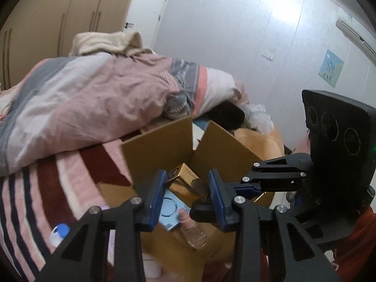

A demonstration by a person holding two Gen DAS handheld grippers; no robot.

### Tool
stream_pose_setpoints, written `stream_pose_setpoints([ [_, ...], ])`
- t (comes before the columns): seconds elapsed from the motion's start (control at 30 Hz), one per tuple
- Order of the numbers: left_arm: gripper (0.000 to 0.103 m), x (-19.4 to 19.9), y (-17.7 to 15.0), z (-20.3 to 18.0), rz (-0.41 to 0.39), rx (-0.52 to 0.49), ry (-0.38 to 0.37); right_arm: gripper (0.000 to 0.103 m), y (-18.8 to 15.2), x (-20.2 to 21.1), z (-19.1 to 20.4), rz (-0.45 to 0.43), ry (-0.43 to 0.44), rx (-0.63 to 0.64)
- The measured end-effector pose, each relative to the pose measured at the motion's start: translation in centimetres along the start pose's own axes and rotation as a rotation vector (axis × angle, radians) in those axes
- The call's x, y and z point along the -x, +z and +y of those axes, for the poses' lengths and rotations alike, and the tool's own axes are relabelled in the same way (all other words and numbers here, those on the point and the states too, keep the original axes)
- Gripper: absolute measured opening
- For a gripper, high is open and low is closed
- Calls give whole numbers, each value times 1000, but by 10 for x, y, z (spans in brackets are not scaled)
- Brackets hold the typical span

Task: Organize rigid objects
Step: 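Drop the gold stick into the cardboard box with the right gripper, then grasp the white KATO-KATO box with the right gripper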

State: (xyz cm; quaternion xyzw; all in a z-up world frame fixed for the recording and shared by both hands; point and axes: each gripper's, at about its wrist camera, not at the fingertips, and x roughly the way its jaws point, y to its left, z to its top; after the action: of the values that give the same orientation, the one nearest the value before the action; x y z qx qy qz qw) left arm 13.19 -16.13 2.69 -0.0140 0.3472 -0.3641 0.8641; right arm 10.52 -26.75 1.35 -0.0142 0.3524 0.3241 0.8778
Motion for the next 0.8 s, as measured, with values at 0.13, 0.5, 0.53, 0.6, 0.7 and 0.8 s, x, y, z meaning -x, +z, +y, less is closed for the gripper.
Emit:
stream_pose_setpoints([
  [0.13,35,-17,-1,-2,52,0,14,13,-9,-7,-21,46,-9,-59],
  [0.5,84,50,-13,26,-66,53,140,29,-6,-20,1,90,-30,-7],
  [0.53,84,65,-17,32,-87,59,162,32,-2,-16,9,70,-22,3],
  [0.6,84,84,-24,41,-114,70,192,35,7,-15,27,38,-3,38],
  [0.7,86,117,-43,61,-147,104,251,39,17,-23,60,27,58,103],
  [0.8,86,138,-65,79,-159,140,320,41,18,-42,95,57,142,148],
])
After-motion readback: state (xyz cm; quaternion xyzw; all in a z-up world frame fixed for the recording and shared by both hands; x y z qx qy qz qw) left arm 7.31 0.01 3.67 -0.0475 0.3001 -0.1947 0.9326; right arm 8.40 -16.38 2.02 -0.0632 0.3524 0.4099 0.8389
